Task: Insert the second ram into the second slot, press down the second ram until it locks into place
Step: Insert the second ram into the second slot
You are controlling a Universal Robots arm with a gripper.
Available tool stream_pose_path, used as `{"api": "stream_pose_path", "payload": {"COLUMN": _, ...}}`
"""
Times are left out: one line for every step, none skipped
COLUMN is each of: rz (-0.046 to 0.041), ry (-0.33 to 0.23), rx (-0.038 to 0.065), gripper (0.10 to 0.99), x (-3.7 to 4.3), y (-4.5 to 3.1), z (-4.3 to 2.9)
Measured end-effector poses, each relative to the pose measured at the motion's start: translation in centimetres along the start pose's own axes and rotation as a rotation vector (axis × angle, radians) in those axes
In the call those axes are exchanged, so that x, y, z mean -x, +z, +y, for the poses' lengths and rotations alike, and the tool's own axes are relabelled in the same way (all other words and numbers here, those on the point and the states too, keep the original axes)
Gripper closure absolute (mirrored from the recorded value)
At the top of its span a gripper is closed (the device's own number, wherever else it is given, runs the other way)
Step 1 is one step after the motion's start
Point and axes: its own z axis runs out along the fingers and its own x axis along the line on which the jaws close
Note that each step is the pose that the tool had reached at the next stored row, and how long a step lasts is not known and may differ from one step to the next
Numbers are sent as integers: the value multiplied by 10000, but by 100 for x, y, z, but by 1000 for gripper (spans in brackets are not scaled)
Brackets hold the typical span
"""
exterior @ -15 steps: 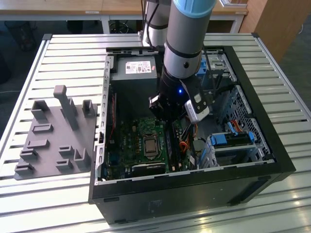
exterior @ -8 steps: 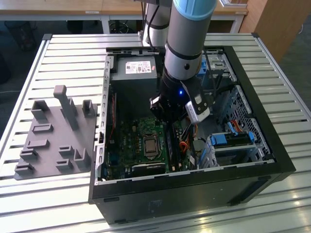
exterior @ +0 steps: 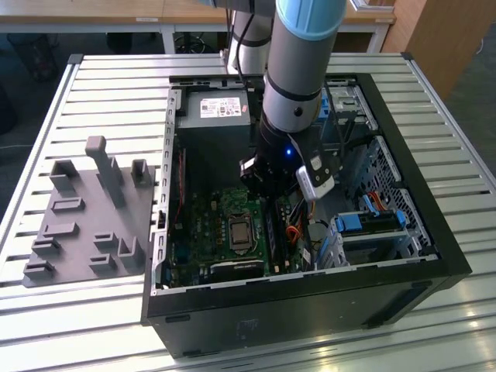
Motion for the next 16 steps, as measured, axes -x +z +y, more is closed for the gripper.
{"api": "stream_pose_path", "payload": {"rz": 0, "ry": 0, "rx": 0, "gripper": 949, "x": 3, "y": 6, "z": 0}}
{"api": "stream_pose_path", "payload": {"rz": 0, "ry": 0, "rx": 0, "gripper": 949, "x": 4, "y": 13, "z": 0}}
{"api": "stream_pose_path", "payload": {"rz": 0, "ry": 1, "rx": 0, "gripper": 949, "x": 5, "y": 21, "z": 0}}
{"api": "stream_pose_path", "payload": {"rz": 1, "ry": -10, "rx": 0, "gripper": 949, "x": 6, "y": 29, "z": 1}}
{"api": "stream_pose_path", "payload": {"rz": 0, "ry": -42, "rx": -1, "gripper": 949, "x": 7, "y": 37, "z": 1}}
{"api": "stream_pose_path", "payload": {"rz": -1, "ry": -75, "rx": -3, "gripper": 949, "x": 8, "y": 43, "z": 1}}
{"api": "stream_pose_path", "payload": {"rz": -2, "ry": -98, "rx": -4, "gripper": 949, "x": 10, "y": 49, "z": 1}}
{"api": "stream_pose_path", "payload": {"rz": -2, "ry": -104, "rx": -4, "gripper": 949, "x": 14, "y": 56, "z": 1}}
{"api": "stream_pose_path", "payload": {"rz": -2, "ry": -104, "rx": -5, "gripper": 949, "x": 17, "y": 62, "z": 1}}
{"api": "stream_pose_path", "payload": {"rz": -2, "ry": -102, "rx": -6, "gripper": 949, "x": 21, "y": 65, "z": 1}}
{"api": "stream_pose_path", "payload": {"rz": -2, "ry": -102, "rx": -8, "gripper": 949, "x": 28, "y": 66, "z": 1}}
{"api": "stream_pose_path", "payload": {"rz": -1, "ry": -98, "rx": -7, "gripper": 949, "x": 35, "y": 68, "z": 1}}
{"api": "stream_pose_path", "payload": {"rz": -2, "ry": -91, "rx": -5, "gripper": 949, "x": 41, "y": 69, "z": 2}}
{"api": "stream_pose_path", "payload": {"rz": -2, "ry": -84, "rx": -5, "gripper": 949, "x": 45, "y": 70, "z": 2}}
{"api": "stream_pose_path", "payload": {"rz": -1, "ry": -78, "rx": -5, "gripper": 949, "x": 48, "y": 71, "z": 2}}
{"api": "stream_pose_path", "payload": {"rz": -2, "ry": -74, "rx": -4, "gripper": 949, "x": 51, "y": 72, "z": 2}}
